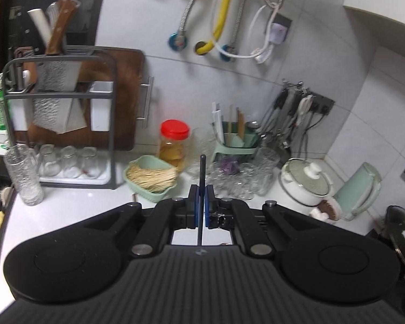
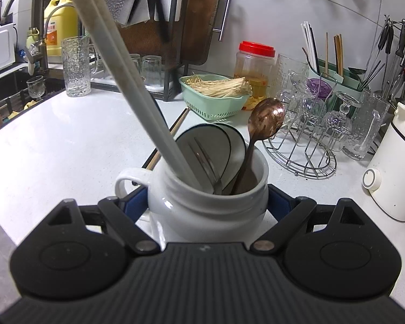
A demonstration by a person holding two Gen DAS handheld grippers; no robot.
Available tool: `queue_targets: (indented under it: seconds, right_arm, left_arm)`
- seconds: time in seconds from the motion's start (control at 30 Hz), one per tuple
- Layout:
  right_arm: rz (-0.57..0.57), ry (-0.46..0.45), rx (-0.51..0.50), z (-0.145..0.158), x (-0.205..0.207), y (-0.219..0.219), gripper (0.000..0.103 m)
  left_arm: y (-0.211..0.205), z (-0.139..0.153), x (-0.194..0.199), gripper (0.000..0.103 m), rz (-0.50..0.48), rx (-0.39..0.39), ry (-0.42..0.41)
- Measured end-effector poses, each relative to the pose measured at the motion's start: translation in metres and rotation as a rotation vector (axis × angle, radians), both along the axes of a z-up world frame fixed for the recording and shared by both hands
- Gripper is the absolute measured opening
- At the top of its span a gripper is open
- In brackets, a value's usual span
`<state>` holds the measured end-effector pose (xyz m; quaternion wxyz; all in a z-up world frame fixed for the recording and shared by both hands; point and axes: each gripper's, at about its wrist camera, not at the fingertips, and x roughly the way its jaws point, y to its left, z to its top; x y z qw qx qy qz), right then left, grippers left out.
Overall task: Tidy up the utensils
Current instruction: 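Lift the black chopstick with the left tool toward the jar, then lower the black chopstick into the white jar with the left tool, then open the left tool to release the chopstick and withdraw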
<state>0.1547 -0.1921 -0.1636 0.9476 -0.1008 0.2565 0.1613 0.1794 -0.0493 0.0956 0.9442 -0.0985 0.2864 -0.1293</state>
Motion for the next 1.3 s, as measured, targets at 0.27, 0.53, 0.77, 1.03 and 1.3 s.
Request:
queue_targets:
  seconds: [0.27, 0.53, 0.77, 1.03, 1.3]
  right_arm:
    - [-0.001, 0.002, 0.004, 0.0, 0.0, 0.0, 0.093]
    - [0.001, -0.001, 0.004, 0.0, 0.0, 0.0, 0.093]
    - [0.009, -0.007, 0.005, -0.001, -0.001, -0.002, 0.093]
    - [0.018, -0.003, 0.004, -0.001, 0.0, -0.002, 0.093]
    - [0.032, -0.004, 0.004, -0.001, 0.001, -0.004, 0.093]
  left_arm:
    - [-0.031, -0.014, 0.01, 0.004, -0.085, 0.011, 0.06]
    - [-0.044, -0.05, 0.033, 0.004, -0.122, -0.015, 0.208]
    - [-0.07, -0.074, 0.057, 0.005, -0.165, 0.053, 0.323]
    - [-0.087, -0.108, 0.071, 0.005, -0.167, 0.109, 0.429]
    - [-0.09, -0.102, 0.068, 0.005, -0.146, 0.131, 0.404]
